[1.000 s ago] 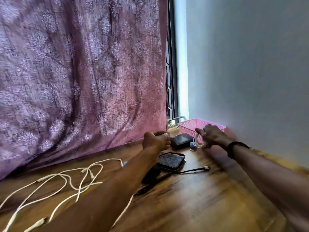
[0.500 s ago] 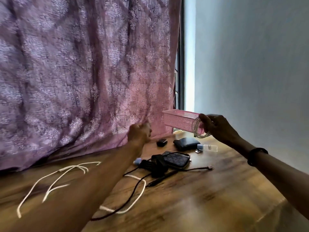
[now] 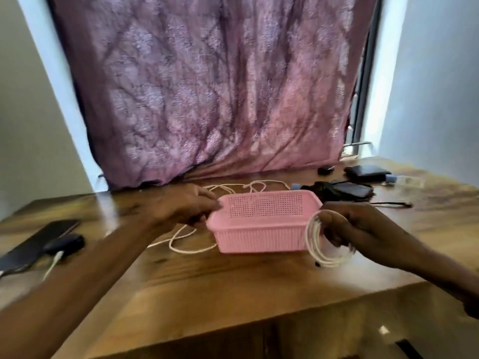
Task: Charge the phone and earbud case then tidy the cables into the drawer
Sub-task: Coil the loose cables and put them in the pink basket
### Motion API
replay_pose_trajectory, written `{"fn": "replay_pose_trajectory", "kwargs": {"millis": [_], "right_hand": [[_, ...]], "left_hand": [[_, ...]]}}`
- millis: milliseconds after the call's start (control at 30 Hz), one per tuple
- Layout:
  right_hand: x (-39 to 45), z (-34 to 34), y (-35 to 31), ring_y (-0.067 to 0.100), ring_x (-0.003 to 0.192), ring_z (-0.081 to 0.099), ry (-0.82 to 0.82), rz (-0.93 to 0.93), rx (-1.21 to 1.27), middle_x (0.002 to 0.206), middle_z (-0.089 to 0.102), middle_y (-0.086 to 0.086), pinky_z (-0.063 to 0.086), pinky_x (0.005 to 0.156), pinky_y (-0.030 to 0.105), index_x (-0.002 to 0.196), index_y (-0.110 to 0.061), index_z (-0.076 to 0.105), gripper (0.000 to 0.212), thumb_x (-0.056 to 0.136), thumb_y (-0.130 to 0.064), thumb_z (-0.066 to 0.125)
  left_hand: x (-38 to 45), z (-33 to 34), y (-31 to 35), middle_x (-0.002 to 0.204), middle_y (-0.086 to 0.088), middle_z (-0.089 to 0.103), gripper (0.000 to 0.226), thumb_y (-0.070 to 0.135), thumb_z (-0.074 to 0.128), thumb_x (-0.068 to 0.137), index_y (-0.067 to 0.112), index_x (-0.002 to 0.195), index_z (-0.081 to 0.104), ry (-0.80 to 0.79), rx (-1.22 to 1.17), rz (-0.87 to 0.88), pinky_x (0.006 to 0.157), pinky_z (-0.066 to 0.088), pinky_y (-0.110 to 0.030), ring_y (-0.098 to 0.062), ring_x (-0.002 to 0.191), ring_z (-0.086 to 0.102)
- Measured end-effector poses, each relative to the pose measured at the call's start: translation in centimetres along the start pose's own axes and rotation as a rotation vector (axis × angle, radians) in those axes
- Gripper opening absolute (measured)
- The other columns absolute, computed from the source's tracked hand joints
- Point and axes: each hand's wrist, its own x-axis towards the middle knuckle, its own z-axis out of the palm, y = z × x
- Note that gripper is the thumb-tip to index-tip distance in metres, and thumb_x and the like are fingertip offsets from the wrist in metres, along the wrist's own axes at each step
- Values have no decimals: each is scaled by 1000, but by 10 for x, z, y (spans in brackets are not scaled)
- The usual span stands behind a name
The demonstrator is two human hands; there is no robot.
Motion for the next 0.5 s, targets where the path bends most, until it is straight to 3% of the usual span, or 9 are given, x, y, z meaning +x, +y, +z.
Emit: {"fn": "replay_pose_trajectory", "kwargs": {"millis": [167, 267, 333, 400, 500], "right_hand": [[-8, 21, -10, 19, 58, 61, -140, 115, 160, 68, 64, 8, 48, 56, 27, 88, -1, 68, 48, 110, -33, 40], [0, 12, -24, 23, 55, 56, -16, 185, 276, 63, 60, 12, 45, 53, 27, 82, 10, 63, 71, 102, -56, 44], [13, 8, -40, 21, 54, 51, 81, 254, 365, 63, 58, 13, 43, 50, 24, 74, 8, 56, 73, 101, -59, 48], [31, 12, -59, 14, 52, 47, 78, 352, 436, 64, 56, 10, 39, 45, 18, 72, 5, 54, 63, 103, -49, 46], [56, 39, -80, 10, 49, 40, -175, 445, 341, 60, 50, 1, 33, 42, 19, 67, -10, 56, 52, 102, -47, 45]], "left_hand": [[-62, -11, -48, 58, -6, 64, 22, 2, 66, 93, 21, 102, 70, 98, 16, 40, 38, 41, -19, -9, 37, 48], [-92, -14, -55, 65, -8, 70, 26, 7, 69, 93, 31, 102, 67, 112, -24, 73, 42, 47, -24, -12, 46, 53], [-105, -16, -56, 69, -6, 74, 29, 12, 70, 94, 34, 110, 64, 99, -60, 62, 45, 49, -25, -11, 49, 56], [-112, -14, -58, 76, -4, 77, 33, 16, 69, 94, 34, 120, 62, 46, -70, 63, 49, 51, -25, -11, 53, 59], [-113, -11, -62, 83, -5, 79, 41, 20, 71, 93, 30, 132, 62, 7, -85, 93, 53, 52, -24, -12, 56, 62]]}}
